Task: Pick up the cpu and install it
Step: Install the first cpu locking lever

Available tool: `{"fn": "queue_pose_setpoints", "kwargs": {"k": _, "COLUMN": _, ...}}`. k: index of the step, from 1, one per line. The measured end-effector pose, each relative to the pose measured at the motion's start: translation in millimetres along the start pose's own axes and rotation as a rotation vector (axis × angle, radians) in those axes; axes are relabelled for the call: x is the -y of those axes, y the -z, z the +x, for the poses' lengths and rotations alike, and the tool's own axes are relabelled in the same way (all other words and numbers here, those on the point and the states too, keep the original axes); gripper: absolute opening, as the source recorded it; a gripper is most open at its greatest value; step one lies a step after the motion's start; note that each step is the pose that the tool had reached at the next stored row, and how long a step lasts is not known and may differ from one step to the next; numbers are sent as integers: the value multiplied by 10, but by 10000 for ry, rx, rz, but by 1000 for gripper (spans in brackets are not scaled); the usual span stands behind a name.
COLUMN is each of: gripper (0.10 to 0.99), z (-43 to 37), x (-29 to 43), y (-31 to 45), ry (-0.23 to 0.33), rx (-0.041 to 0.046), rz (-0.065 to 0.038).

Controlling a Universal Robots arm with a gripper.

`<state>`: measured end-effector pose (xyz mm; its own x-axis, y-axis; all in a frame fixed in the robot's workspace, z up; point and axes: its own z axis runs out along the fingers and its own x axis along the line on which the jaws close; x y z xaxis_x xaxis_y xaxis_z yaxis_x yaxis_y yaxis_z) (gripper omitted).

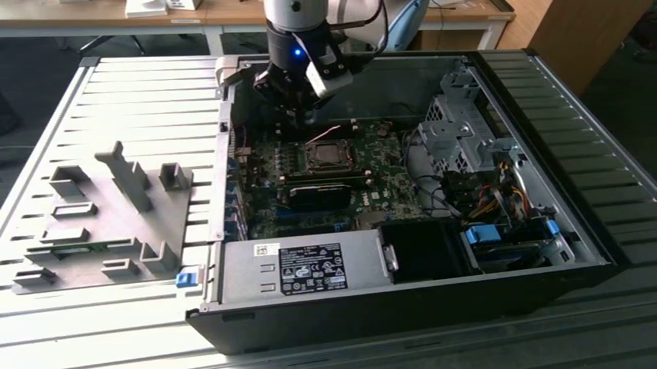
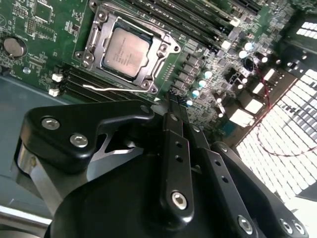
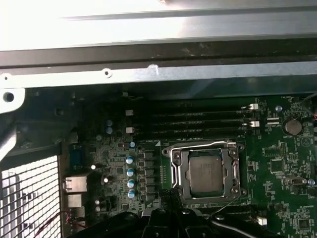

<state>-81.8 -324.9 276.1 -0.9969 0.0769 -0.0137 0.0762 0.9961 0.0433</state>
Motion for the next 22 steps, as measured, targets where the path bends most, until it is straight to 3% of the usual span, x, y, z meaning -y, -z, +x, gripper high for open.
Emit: {"fn": "queue_pose_setpoints", "kwargs": {"k": 22, "gripper": 106, "z": -182, "x": -78, "y": -193, "ry": -1, "rx": -22, "rz": 2}}
